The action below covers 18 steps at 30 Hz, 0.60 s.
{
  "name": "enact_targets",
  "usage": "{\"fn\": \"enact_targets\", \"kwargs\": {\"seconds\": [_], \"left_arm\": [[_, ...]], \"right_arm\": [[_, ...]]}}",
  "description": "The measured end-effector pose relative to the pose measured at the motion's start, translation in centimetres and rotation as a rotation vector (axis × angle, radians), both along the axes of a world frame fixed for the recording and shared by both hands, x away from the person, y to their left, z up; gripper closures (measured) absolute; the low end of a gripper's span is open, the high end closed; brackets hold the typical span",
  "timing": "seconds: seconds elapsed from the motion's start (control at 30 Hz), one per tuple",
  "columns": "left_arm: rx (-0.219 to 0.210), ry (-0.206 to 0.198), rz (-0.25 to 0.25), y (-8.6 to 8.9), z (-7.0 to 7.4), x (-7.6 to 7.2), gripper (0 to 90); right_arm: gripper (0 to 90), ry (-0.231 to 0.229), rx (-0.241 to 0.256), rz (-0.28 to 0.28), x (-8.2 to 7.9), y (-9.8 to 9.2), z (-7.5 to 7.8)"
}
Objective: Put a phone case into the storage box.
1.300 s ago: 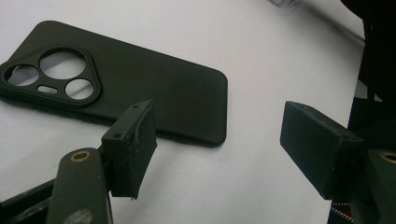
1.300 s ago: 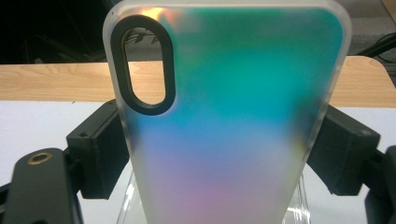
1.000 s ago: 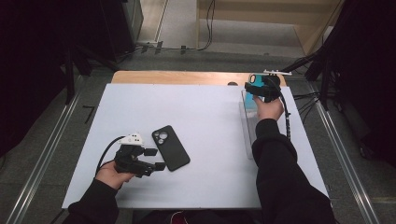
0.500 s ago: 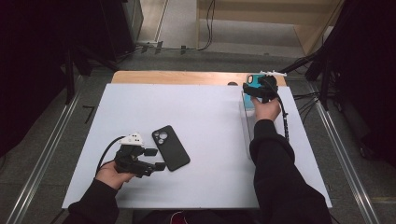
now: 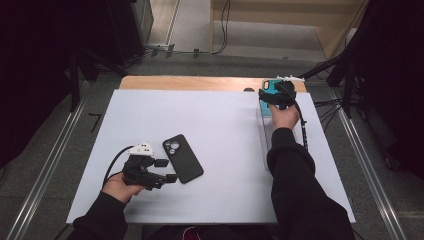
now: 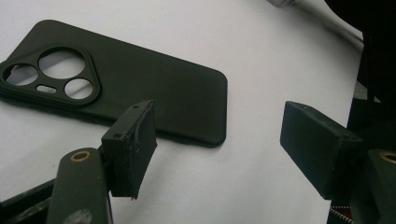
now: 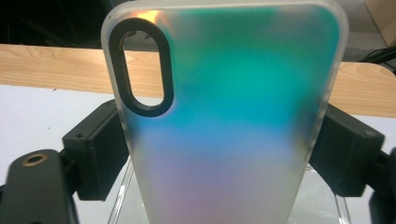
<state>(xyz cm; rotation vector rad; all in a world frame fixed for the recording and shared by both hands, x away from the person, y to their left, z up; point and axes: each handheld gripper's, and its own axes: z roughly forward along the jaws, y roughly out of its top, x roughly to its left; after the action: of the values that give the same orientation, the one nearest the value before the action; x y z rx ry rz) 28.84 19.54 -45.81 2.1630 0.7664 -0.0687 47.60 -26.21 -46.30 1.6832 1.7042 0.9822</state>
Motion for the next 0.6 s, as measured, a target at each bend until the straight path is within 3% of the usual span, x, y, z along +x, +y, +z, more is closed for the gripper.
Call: {"fn": "enact_targets", "kwargs": {"seconds": [0.17,0.5,0.6], "left_arm": [[0.0,0.0,0.001,0.02,0.02,0.01,27.2],[-0.001,-0.001,0.004,0.03,0.01,0.02,27.2],[0.0,-0.001,0.002,0.02,0.0,0.02,27.2]], "right_arm": [[9.7,0.015,0.026,0.008,0.09,-0.13,-0.15],[8.7,0.013,0.003,0.015,0.1,-0.16,-0.06],[1.0,0.022,0.007,0.015,0.15,-0.21,-0.04]]}}
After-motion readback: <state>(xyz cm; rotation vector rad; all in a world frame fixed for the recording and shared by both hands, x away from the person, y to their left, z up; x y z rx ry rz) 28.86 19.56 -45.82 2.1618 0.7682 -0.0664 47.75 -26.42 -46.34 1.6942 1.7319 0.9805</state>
